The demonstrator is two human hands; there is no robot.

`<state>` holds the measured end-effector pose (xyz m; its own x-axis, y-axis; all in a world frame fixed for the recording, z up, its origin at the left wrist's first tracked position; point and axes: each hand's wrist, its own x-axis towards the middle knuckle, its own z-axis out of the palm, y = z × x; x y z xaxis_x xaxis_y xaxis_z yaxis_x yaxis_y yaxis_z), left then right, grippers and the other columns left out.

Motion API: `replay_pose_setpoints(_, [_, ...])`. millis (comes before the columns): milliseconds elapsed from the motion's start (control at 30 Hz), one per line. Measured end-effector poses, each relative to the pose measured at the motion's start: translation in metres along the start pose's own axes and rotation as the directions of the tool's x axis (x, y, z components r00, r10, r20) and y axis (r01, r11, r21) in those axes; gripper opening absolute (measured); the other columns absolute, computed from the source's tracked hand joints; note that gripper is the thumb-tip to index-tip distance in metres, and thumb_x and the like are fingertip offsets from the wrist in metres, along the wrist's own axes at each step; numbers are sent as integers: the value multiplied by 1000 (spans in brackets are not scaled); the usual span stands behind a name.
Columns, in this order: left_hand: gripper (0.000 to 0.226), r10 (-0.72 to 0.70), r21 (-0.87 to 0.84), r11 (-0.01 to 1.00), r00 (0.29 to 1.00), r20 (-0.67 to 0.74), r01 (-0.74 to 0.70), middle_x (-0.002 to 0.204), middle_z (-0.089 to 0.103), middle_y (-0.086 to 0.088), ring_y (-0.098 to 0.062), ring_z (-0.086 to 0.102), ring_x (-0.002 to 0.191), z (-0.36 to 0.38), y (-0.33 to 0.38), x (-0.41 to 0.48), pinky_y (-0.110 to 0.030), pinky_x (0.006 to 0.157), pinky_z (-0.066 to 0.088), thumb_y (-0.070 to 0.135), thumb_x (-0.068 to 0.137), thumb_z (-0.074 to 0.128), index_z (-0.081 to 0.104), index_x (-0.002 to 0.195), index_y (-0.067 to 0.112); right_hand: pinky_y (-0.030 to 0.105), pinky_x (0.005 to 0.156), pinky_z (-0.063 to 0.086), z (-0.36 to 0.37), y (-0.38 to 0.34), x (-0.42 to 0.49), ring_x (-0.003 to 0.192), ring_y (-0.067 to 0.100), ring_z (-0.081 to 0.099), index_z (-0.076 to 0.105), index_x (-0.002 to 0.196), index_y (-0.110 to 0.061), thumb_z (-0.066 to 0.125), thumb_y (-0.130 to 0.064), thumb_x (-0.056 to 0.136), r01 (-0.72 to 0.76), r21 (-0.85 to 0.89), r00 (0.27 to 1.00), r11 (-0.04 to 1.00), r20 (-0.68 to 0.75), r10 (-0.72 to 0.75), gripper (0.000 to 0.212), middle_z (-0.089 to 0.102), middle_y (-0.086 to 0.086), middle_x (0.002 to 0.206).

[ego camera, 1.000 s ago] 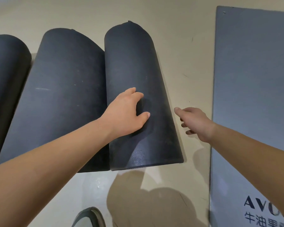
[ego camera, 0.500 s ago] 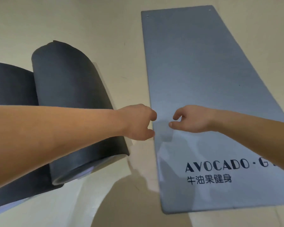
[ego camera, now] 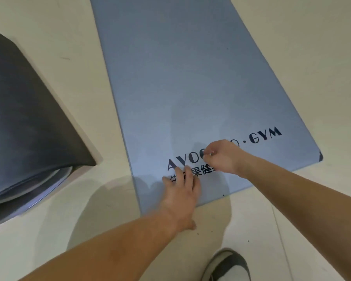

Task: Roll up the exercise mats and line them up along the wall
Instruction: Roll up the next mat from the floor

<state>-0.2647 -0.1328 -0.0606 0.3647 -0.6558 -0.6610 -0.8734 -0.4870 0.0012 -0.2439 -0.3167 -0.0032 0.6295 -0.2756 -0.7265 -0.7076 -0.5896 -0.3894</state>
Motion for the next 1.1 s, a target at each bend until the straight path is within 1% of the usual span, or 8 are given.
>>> replay_pose_setpoints(200, [94, 38, 20, 999, 994, -107, -36, 148, 30, -21, -39, 38, 128, -12, -12, 9, -41, 75, 52, 62, 85, 71, 30, 150, 7, 22, 94, 43, 10, 14, -7, 120, 18, 63, 59, 146, -19, 76, -18, 92, 45, -46, 989, 998, 141, -38, 57, 67, 2, 133])
replay_pose_setpoints(367, [75, -24, -33, 999, 997, 68, 26, 153, 28, -30, -53, 35, 140, -33, 5, 4, -47, 88, 57, 33, 91, 67, 34, 152, 4, 32, 106, 48, 11, 23, -15, 132, 19, 55, 57, 138, -33, 94, -42, 72, 174, -364, 959, 915, 272, -74, 76, 54, -10, 141])
replay_pose_setpoints(433, [51, 17, -103, 995, 998, 59, -11, 125, 53, -14, -34, 56, 114, -60, 0, -3, -38, 82, 54, 29, 91, 67, 54, 138, 13, 40, 98, 53, 10, 26, -20, 125, 19, 51, 54, 123, -42, 95, -50, 62, 234, -532, 952, 814, 296, -80, 74, 47, -12, 127])
replay_pose_setpoints(533, [5, 64, -208, 977, 997, 37, -55, 83, 52, 3, -19, 55, 77, -101, -32, -16, -30, 66, 46, 22, 90, 62, 58, 91, 19, 38, 90, 51, 6, 27, -30, 122, 17, 47, 54, 134, -38, 83, -33, 76, 278, -608, 960, 743, 211, -186, 66, 47, -10, 126])
replay_pose_setpoints(700, [8, 63, -458, 888, 979, 196, 35, 85, 66, -6, -37, 74, 88, -137, -102, -42, -37, 68, 64, 15, 85, 59, 66, 83, 12, 26, 76, 48, -10, -8, -46, 102, 19, 63, 72, 113, -36, 68, -24, 81, 249, -461, 968, 852, 109, -224, 35, 62, -15, 98])
replay_pose_setpoints(900, [37, 219, -713, 687, 896, 387, 140, 101, 76, -20, -43, 75, 103, -148, -132, -64, -53, 87, 64, -5, 84, 62, 71, 57, 19, 32, 68, 50, -39, -70, -51, 81, 29, 67, 72, 77, -12, 82, -17, 80, 155, -365, 930, 918, 367, -11, 12, 67, 5, 78])
replay_pose_setpoints(1000, [24, 303, -734, 663, 845, 441, 145, 106, 78, -21, -38, 77, 99, -147, -135, -69, -54, 95, 61, 2, 92, 68, 70, 74, 18, 38, 72, 61, -35, -86, -44, 89, 42, 73, 74, 86, -6, 78, -4, 83, 110, -378, 852, 919, 512, 109, 5, 74, 25, 97])
replay_pose_setpoints(1100, [15, 283, -652, 758, 892, 352, 17, 110, 77, -6, -27, 75, 102, -146, -140, -70, -47, 99, 60, 34, 102, 66, 73, 102, 20, 48, 91, 63, -38, -91, -35, 102, 44, 75, 77, 103, -4, 75, -2, 85, 57, -389, 800, 919, 569, 192, 18, 76, 28, 110])
